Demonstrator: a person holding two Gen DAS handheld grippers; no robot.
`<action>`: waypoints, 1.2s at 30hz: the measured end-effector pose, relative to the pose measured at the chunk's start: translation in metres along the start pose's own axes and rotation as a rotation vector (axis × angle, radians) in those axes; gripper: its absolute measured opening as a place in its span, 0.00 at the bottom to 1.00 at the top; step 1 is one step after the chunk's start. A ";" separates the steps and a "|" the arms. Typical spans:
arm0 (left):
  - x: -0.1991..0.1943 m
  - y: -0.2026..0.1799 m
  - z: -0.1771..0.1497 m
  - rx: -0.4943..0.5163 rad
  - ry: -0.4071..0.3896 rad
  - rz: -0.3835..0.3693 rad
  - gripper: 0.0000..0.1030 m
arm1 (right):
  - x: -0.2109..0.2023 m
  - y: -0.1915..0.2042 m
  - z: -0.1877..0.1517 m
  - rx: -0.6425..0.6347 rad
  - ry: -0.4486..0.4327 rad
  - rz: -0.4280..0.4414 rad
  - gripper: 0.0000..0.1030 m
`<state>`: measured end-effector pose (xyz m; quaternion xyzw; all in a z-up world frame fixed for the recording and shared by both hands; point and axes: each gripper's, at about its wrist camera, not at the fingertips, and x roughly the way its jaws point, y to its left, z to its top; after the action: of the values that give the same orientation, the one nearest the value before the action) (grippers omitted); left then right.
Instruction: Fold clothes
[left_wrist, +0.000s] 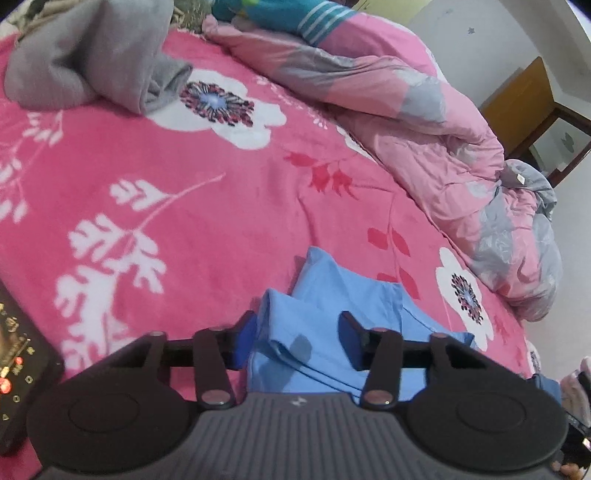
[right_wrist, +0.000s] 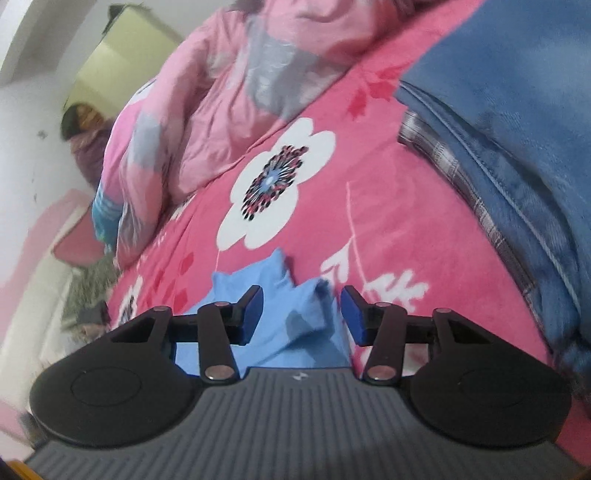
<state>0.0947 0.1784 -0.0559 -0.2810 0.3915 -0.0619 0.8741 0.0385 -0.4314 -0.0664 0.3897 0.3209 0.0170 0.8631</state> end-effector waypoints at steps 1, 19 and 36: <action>0.002 0.001 0.000 -0.003 0.007 -0.002 0.34 | 0.003 -0.002 0.001 0.018 0.011 0.008 0.41; 0.022 0.009 0.007 -0.058 0.060 -0.027 0.06 | 0.021 -0.006 0.003 0.069 0.120 0.092 0.08; 0.050 0.036 0.046 -0.394 0.065 -0.233 0.04 | 0.048 -0.023 0.040 0.282 0.067 0.259 0.04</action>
<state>0.1586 0.2125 -0.0834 -0.4873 0.3890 -0.0938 0.7762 0.0938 -0.4605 -0.0887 0.5439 0.2957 0.0960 0.7794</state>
